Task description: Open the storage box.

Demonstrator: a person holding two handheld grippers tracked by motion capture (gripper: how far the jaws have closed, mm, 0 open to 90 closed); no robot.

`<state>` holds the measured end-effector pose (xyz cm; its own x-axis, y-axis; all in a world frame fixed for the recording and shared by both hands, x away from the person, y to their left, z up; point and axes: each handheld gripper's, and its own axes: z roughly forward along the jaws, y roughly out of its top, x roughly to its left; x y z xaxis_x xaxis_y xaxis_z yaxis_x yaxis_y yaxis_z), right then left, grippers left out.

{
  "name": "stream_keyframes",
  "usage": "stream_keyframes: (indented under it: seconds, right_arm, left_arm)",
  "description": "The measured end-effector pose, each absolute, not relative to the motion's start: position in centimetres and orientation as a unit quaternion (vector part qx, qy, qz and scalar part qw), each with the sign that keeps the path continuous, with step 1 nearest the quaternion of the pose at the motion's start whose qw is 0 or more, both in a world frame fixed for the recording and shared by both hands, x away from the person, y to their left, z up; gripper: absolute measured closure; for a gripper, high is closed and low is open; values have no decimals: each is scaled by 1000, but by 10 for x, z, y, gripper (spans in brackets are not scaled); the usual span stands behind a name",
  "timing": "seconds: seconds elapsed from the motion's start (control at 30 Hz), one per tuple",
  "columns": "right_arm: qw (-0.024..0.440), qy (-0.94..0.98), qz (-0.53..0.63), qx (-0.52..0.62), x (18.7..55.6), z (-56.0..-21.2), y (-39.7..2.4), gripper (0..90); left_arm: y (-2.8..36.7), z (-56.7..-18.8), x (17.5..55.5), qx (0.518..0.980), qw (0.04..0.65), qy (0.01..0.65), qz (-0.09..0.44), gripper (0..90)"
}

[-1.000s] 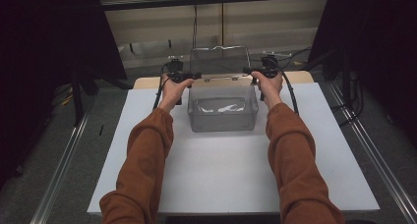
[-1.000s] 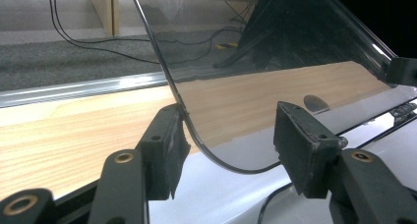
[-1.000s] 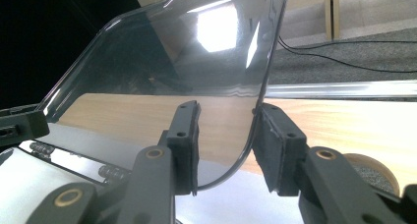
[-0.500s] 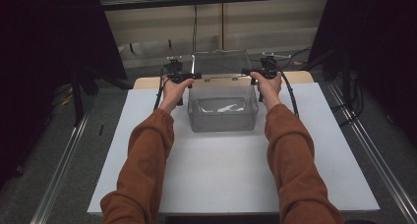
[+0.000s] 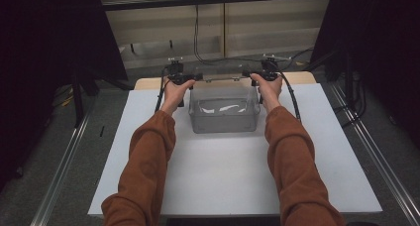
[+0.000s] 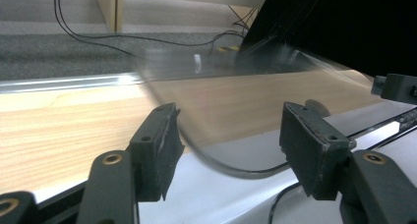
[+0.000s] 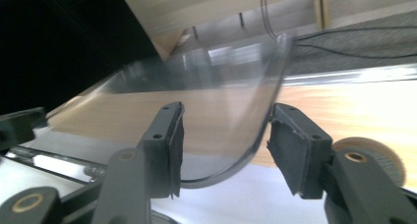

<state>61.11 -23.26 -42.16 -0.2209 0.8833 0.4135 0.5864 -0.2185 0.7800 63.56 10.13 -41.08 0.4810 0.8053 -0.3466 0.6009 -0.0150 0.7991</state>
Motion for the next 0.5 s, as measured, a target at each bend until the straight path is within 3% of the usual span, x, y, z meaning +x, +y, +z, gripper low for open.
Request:
stream_keyframes:
  seconds: [0.13,0.5]
  right_arm:
    - [157,605,494,605,611,-423,-232,437]
    - [187,616,495,584,606,-416,-229,266]
  left_arm:
    - [100,-411,635,710,484,500,113,339]
    - [108,-407,632,709,484,491,145,197]
